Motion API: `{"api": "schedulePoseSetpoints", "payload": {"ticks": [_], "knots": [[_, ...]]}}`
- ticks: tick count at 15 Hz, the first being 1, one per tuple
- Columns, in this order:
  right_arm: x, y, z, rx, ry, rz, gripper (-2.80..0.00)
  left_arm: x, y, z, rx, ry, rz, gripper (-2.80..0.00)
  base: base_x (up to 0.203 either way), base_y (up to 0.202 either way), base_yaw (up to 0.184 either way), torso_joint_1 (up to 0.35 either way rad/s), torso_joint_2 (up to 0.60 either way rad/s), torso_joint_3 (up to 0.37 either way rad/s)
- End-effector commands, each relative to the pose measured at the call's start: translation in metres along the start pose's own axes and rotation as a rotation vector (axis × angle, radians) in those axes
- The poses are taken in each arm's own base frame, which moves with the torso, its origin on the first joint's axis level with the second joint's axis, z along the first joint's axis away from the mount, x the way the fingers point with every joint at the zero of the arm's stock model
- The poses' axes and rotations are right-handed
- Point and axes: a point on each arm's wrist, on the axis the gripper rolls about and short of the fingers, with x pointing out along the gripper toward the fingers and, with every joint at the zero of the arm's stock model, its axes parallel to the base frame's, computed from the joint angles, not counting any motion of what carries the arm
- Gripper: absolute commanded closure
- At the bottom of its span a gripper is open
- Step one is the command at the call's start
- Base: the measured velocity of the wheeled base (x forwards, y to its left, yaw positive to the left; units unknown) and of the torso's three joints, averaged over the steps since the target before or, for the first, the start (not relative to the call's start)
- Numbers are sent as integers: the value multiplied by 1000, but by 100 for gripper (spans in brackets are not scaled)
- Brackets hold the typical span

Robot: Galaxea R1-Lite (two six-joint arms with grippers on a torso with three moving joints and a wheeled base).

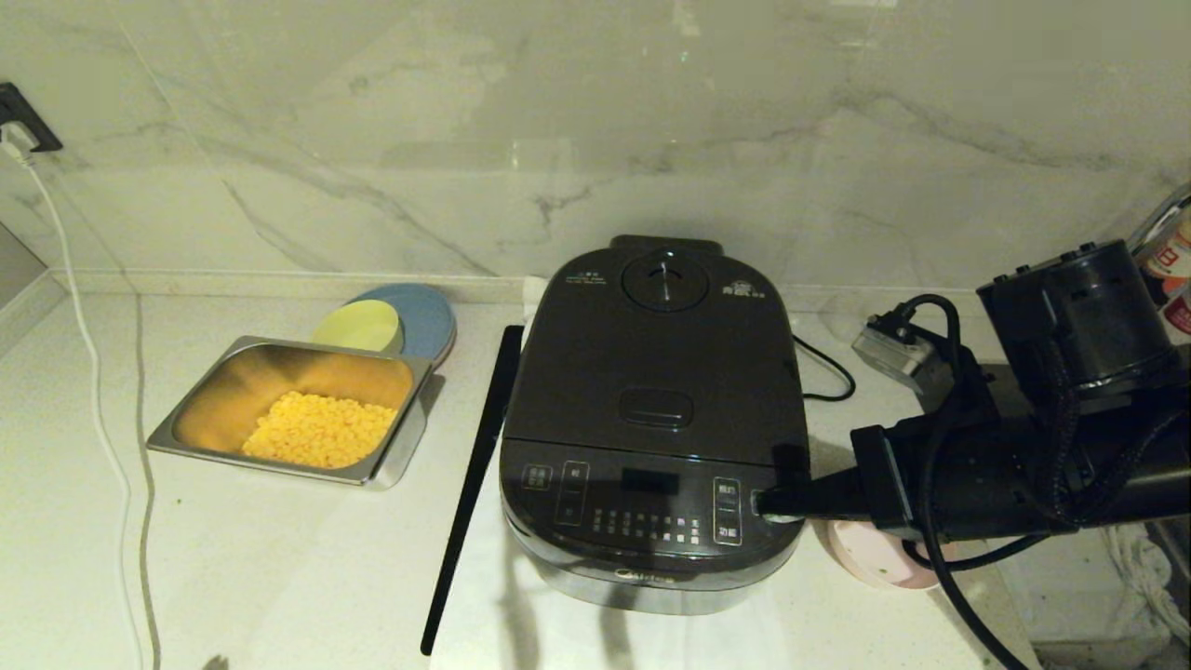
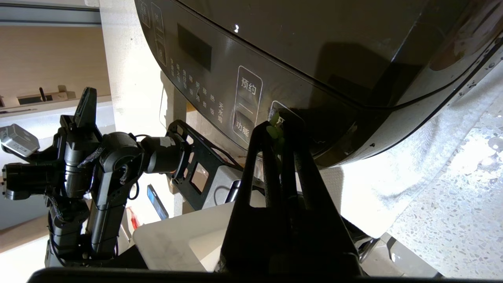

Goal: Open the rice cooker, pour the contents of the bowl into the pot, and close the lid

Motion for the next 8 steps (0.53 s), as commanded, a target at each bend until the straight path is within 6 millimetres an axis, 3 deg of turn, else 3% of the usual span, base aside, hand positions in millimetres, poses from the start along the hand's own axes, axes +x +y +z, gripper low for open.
{"api": "schedulePoseSetpoints", "payload": {"ticks": [1, 8], "knots": [[1, -1, -1, 8, 6, -2, 0, 1, 0, -3, 0, 9, 0, 0, 0, 0, 0, 0, 0, 0], [1, -3, -3, 11, 11, -7, 0, 1, 0, -3, 0, 9, 0, 0, 0, 0, 0, 0, 0, 0]]}}
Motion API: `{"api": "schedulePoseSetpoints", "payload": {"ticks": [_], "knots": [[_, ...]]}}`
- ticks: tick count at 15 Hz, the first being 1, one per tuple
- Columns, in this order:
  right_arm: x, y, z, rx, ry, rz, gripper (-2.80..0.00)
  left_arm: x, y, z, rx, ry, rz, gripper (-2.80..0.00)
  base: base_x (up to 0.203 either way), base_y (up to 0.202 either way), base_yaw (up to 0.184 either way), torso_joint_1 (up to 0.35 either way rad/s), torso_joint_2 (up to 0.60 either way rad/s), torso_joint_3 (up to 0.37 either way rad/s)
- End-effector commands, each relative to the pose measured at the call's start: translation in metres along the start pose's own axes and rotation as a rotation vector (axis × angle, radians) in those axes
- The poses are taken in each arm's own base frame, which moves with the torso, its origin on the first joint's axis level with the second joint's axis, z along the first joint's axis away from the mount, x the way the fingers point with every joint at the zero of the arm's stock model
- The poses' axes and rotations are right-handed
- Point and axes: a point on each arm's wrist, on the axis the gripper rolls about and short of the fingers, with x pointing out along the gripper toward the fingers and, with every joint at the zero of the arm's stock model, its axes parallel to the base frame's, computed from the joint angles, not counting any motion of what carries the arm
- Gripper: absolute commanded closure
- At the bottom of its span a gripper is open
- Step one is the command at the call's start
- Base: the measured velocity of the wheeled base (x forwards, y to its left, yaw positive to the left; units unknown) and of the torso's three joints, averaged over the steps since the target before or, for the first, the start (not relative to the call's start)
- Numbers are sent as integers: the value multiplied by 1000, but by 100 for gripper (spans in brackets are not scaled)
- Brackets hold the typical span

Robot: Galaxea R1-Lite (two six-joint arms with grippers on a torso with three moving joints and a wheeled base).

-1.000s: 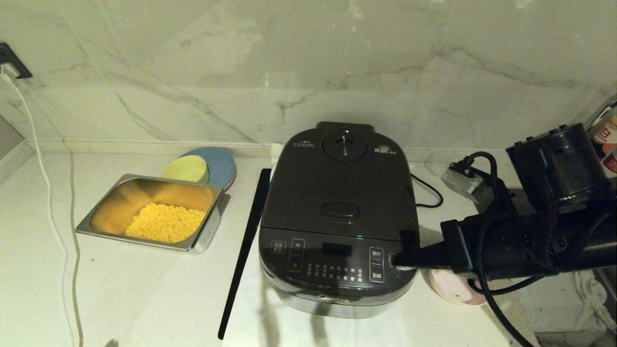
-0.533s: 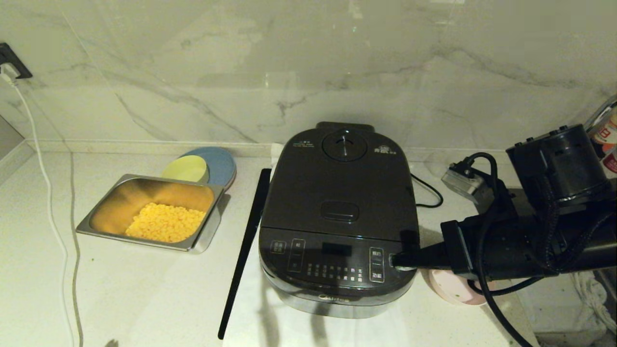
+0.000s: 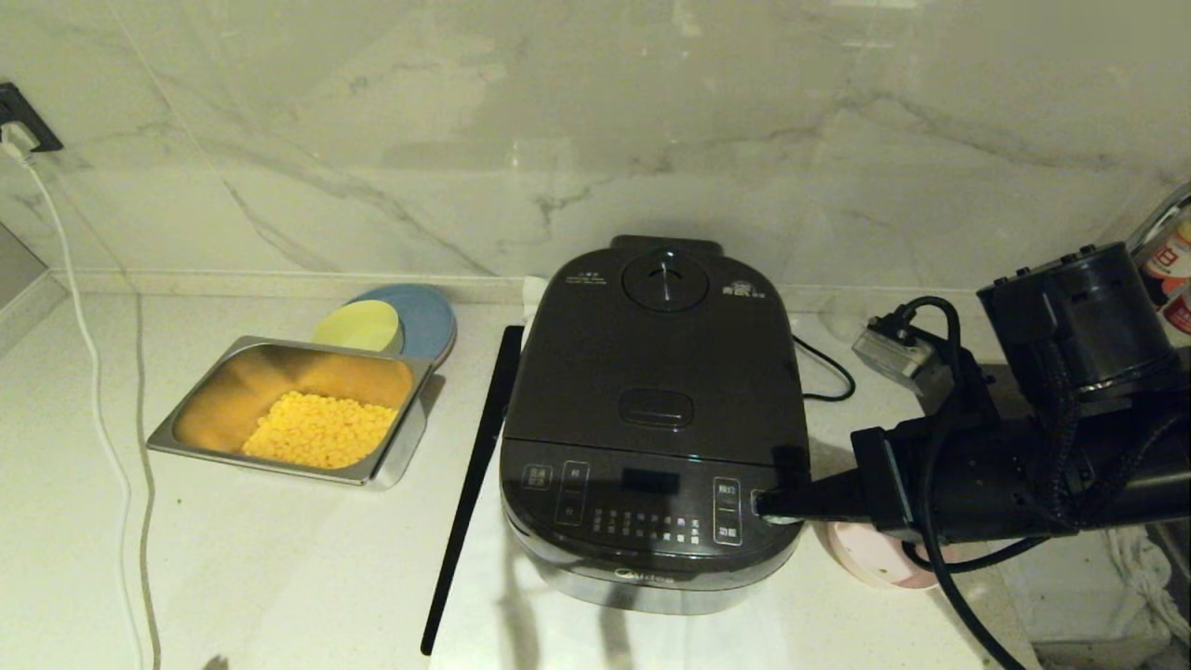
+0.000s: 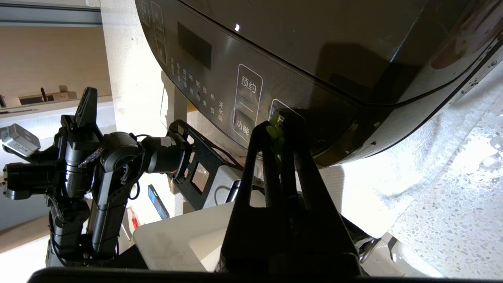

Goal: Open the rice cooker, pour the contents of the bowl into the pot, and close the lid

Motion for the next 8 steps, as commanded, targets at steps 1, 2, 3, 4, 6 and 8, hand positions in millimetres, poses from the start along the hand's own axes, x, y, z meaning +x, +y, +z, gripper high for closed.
{"api": "schedulePoseSetpoints", "payload": {"ticks": [1, 2, 3, 4, 6, 8], "knots": [[-2, 2, 1, -2, -6, 6, 0, 1, 0, -3, 0, 9, 0, 0, 0, 0, 0, 0, 0, 0], [-4, 3, 2, -4, -13, 9, 0, 1, 0, -3, 0, 9, 0, 0, 0, 0, 0, 0, 0, 0], [-7, 5, 2, -8, -21, 14, 0, 1, 0, -3, 0, 9, 0, 0, 0, 0, 0, 0, 0, 0], [-10, 6, 2, -13, -34, 20, 0, 1, 0, -3, 0, 9, 0, 0, 0, 0, 0, 0, 0, 0], [-23, 12, 6, -27, -90, 44, 0, 1, 0, -3, 0, 9, 0, 0, 0, 0, 0, 0, 0, 0], [-41, 20, 8, -50, -152, 70, 0, 1, 0, -3, 0, 9, 0, 0, 0, 0, 0, 0, 0, 0]]}}
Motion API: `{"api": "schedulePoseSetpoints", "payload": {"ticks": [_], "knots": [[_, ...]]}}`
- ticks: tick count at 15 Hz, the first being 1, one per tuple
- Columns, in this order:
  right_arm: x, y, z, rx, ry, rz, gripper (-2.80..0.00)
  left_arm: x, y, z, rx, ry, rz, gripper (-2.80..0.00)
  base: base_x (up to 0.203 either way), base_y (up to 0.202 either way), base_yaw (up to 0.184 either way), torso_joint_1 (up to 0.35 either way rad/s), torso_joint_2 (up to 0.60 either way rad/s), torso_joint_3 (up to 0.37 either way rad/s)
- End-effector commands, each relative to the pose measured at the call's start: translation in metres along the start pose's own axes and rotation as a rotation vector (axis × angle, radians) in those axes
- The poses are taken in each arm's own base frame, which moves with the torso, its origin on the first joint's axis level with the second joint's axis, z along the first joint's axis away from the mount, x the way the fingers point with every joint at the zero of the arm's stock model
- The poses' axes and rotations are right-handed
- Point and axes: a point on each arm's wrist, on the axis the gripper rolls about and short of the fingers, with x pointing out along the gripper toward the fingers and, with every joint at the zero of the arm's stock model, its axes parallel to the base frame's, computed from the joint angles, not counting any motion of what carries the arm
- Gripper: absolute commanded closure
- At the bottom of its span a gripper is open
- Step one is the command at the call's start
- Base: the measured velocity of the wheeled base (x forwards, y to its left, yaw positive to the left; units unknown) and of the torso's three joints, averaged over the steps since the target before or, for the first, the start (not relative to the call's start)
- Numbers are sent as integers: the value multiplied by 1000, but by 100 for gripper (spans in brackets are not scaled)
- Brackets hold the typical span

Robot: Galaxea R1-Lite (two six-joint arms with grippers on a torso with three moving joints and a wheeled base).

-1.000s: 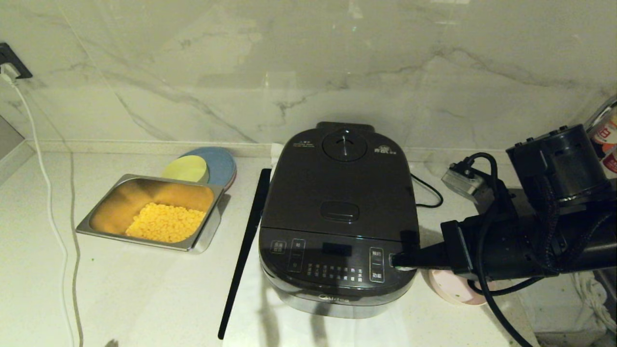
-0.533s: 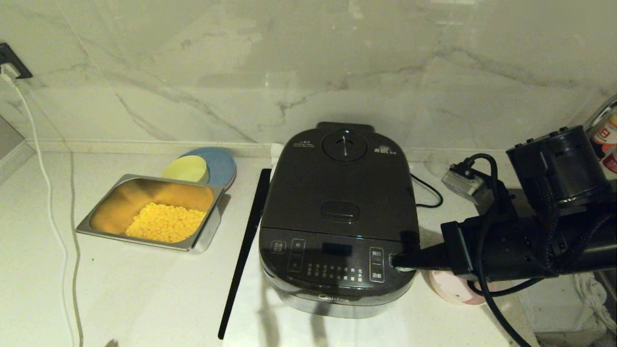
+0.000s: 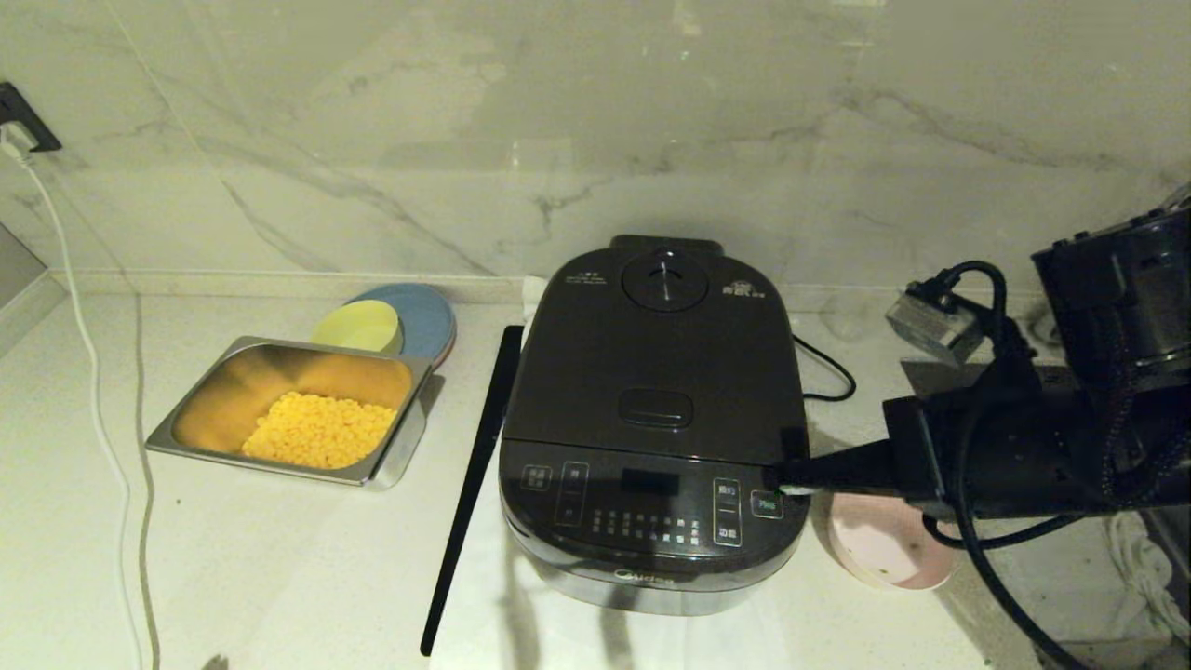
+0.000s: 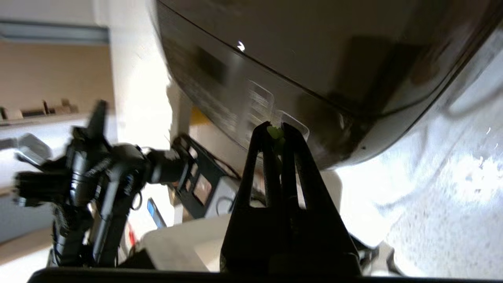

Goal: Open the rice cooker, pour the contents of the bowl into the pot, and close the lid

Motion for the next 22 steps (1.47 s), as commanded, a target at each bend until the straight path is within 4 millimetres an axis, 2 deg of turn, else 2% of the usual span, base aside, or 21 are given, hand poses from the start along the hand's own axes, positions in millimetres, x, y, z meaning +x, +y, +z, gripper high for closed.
{"api": "schedulePoseSetpoints", "payload": {"ticks": [1, 3, 5, 8, 11, 14, 16, 18, 20, 22], "knots": [[-25, 13, 4, -31, -79, 41, 0, 1, 0, -3, 0, 9, 0, 0, 0, 0, 0, 0, 0, 0], [-44, 19, 5, -48, -139, 51, 0, 1, 0, -3, 0, 8, 0, 0, 0, 0, 0, 0, 0, 0], [-76, 19, 6, -50, -257, 7, 0, 1, 0, -3, 0, 9, 0, 0, 0, 0, 0, 0, 0, 0], [-132, 20, -5, -53, -484, -298, 0, 1, 0, -3, 0, 9, 0, 0, 0, 0, 0, 0, 0, 0], [-180, 30, -42, -130, -684, -583, 0, 1, 0, -3, 0, 9, 0, 0, 0, 0, 0, 0, 0, 0], [-216, 31, -105, -176, -850, -769, 0, 1, 0, -3, 0, 9, 0, 0, 0, 0, 0, 0, 0, 0], [-225, 22, -152, -194, -910, -895, 0, 1, 0, -3, 0, 9, 0, 0, 0, 0, 0, 0, 0, 0], [-221, 8, -197, -220, -938, -996, 0, 1, 0, -3, 1, 9, 0, 0, 0, 0, 0, 0, 0, 0], [-203, -13, -223, -216, -905, -1087, 0, 1, 0, -3, 0, 9, 0, 0, 0, 0, 0, 0, 0, 0], [-193, -24, -250, -272, -922, -1082, 0, 1, 0, -3, 1, 9, 0, 0, 0, 0, 0, 0, 0, 0]]}}
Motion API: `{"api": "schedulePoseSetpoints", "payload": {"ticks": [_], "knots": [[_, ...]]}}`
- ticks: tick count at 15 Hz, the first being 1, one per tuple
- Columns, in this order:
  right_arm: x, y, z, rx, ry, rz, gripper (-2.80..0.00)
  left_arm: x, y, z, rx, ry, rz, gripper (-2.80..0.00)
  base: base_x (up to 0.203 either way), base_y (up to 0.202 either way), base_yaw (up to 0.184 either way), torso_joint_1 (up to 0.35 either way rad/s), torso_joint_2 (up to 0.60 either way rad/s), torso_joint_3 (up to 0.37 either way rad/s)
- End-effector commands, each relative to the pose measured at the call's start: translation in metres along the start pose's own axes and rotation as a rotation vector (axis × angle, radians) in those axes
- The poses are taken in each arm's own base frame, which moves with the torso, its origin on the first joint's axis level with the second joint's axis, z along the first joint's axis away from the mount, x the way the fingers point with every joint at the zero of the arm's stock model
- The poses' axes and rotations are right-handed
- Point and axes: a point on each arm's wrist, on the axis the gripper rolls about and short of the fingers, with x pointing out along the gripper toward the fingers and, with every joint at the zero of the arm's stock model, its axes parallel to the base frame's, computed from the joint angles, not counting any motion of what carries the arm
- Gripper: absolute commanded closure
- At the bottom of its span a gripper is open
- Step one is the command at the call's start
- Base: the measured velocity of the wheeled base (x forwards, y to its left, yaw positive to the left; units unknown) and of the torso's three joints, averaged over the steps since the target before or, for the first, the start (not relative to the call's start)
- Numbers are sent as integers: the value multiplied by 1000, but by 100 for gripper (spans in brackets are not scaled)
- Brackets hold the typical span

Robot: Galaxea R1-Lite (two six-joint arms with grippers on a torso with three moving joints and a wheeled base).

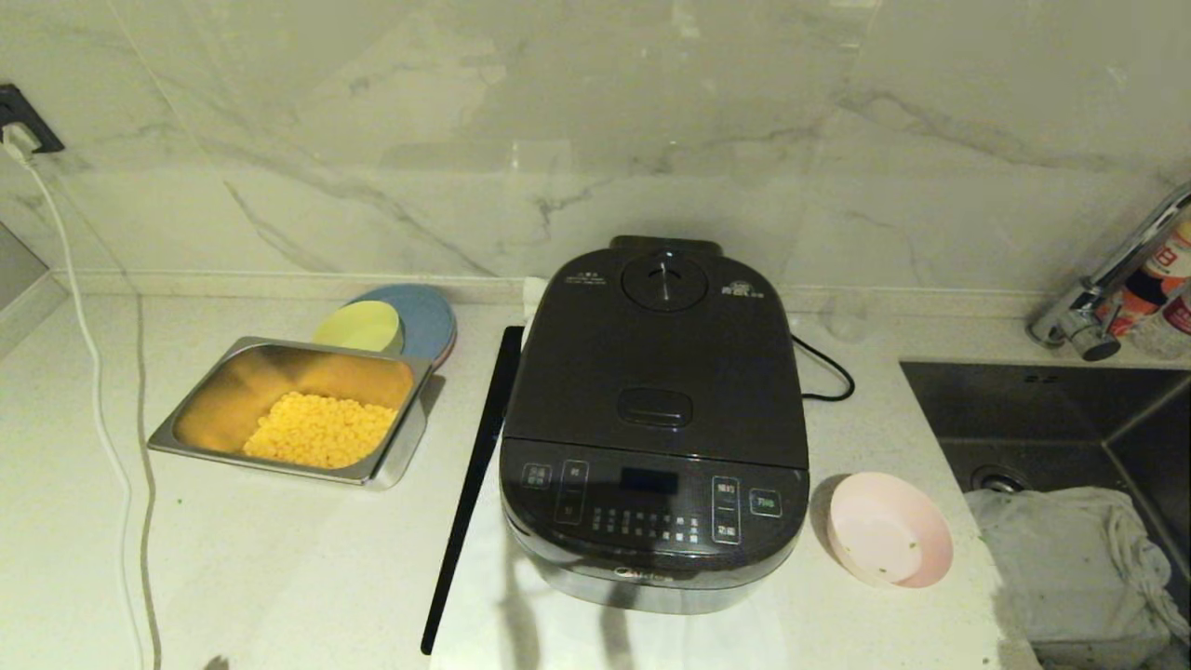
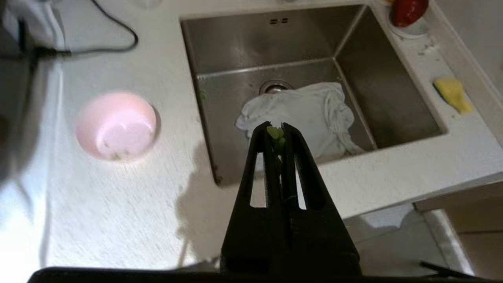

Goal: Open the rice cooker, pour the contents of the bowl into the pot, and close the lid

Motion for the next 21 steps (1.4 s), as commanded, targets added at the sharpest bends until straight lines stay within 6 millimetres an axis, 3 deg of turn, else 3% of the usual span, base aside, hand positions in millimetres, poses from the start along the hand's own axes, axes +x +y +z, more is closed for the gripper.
{"api": "schedulePoseSetpoints", "payload": {"ticks": [1, 3, 7, 9, 12, 21], "knots": [[-20, -8, -46, -35, -102, 13, 0, 1, 0, -2, -1, 8, 0, 0, 0, 0, 0, 0, 0, 0], [-5, -3, -79, -122, -44, 29, 0, 1, 0, -2, -1, 8, 0, 0, 0, 0, 0, 0, 0, 0], [31, 11, -111, -124, -142, 160, 0, 1, 0, -2, -1, 8, 0, 0, 0, 0, 0, 0, 0, 0], [35, 16, -115, -132, -187, 322, 0, 1, 0, -2, -1, 8, 0, 0, 0, 0, 0, 0, 0, 0], [38, 18, -127, -151, -111, 378, 0, 1, 0, -2, -2, 8, 0, 0, 0, 0, 0, 0, 0, 0], [38, 18, -125, -141, -112, 382, 0, 1, 0, -2, -1, 8, 0, 0, 0, 0, 0, 0, 0, 0]]}}
